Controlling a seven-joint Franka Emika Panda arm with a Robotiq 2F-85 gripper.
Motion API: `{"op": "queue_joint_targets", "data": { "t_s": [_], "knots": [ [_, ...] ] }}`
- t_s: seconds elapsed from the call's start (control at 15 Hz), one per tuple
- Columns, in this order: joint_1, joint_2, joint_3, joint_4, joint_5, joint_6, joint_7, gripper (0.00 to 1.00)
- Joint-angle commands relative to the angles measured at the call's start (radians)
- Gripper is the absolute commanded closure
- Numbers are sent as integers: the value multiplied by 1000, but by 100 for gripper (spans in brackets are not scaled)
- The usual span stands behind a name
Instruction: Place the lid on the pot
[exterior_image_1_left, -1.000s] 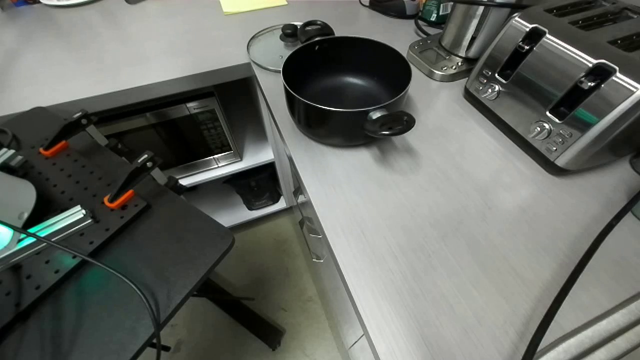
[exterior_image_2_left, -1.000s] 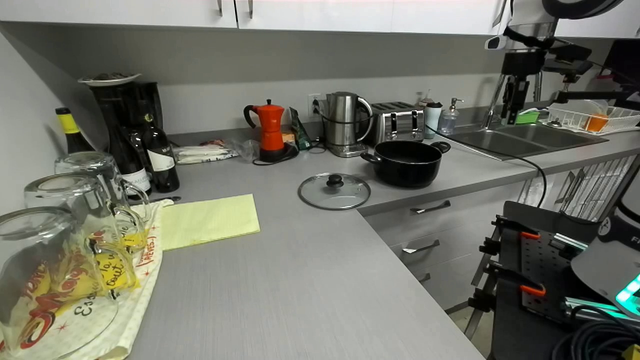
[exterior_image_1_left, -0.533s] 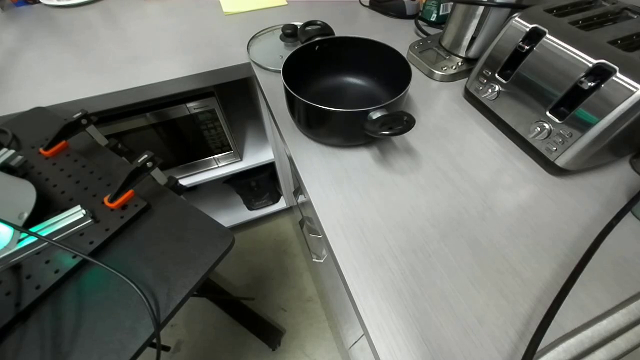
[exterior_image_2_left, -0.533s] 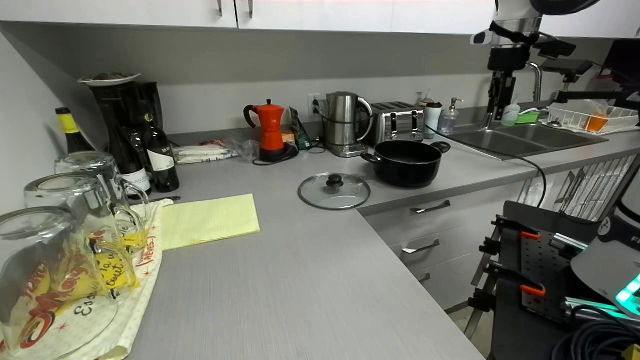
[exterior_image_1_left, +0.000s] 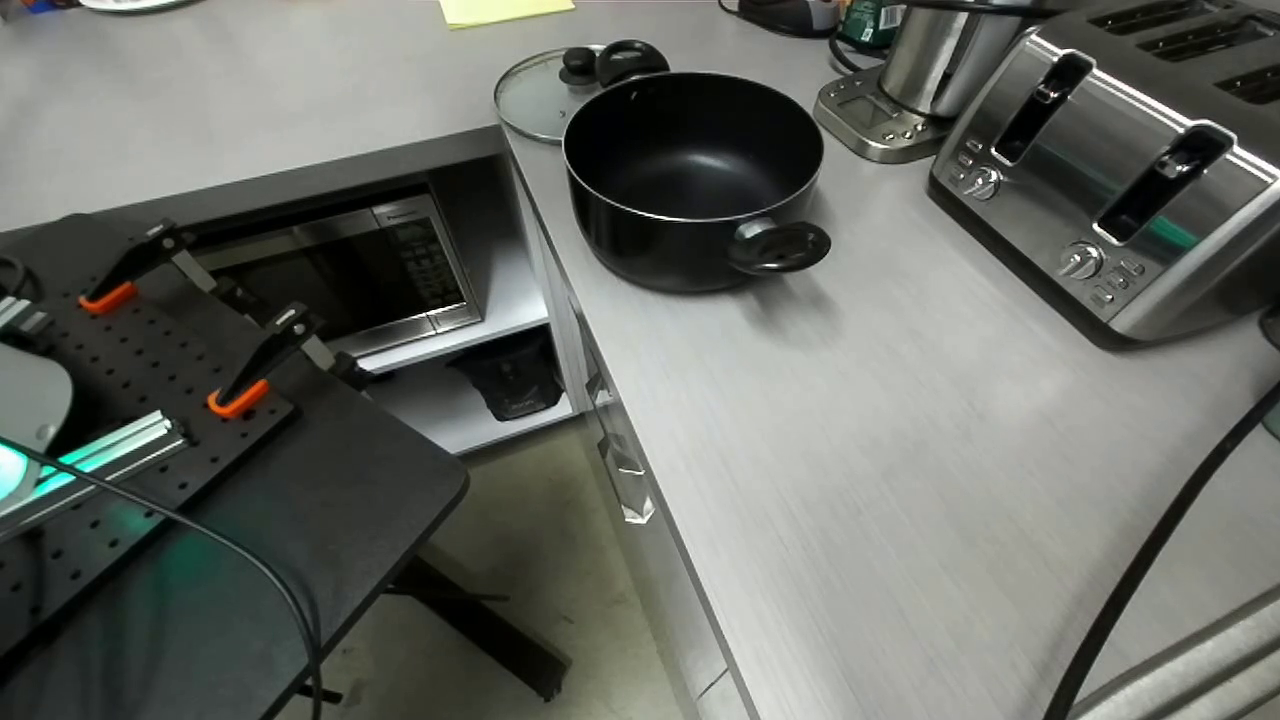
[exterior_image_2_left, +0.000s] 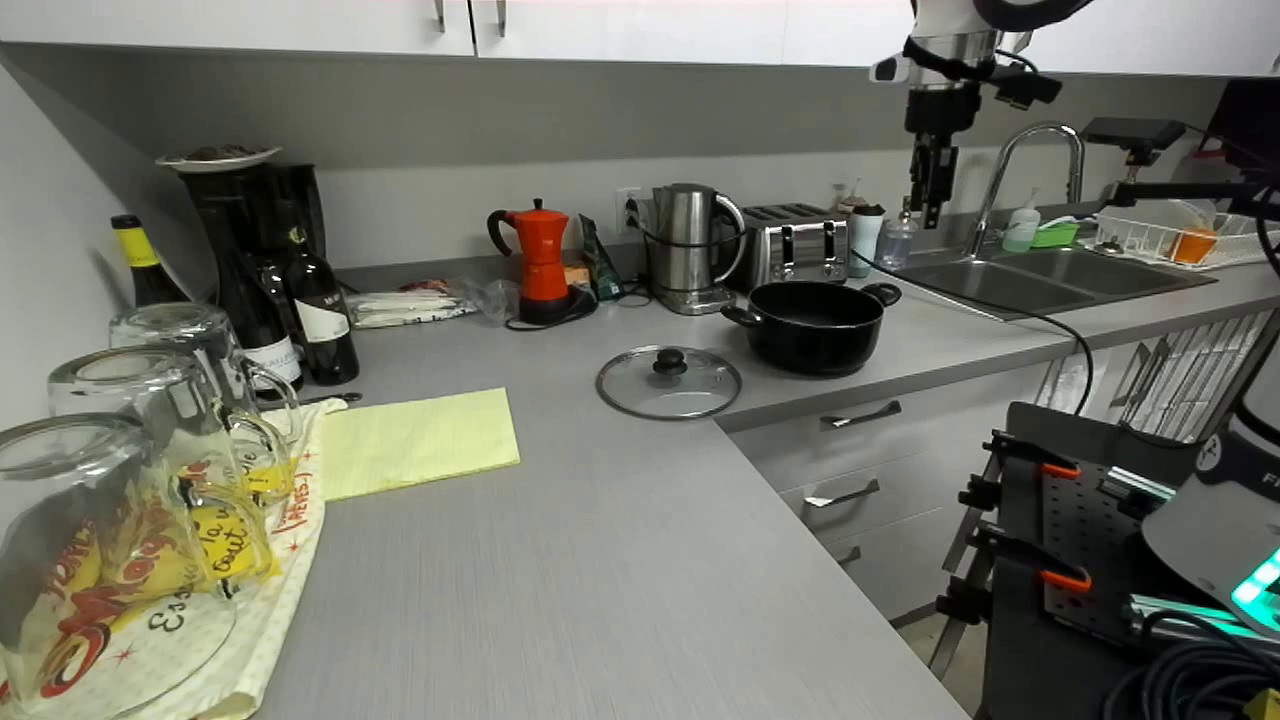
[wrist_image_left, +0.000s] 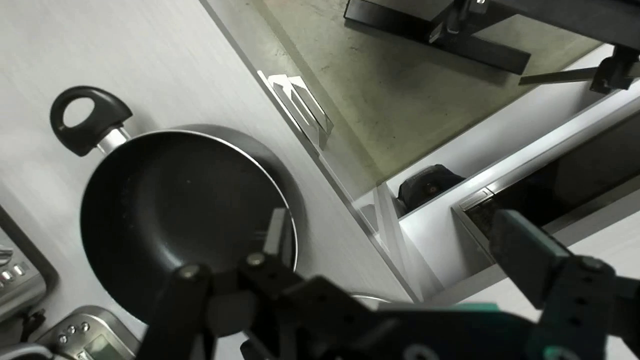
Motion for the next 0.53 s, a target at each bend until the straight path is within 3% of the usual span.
{"op": "queue_joint_targets", "data": {
  "t_s": [0.0,0.47],
  "knots": [
    [27,156,21,142,39,3,-38,0],
    [44,460,83,420,100,1,-108,0]
  ]
}}
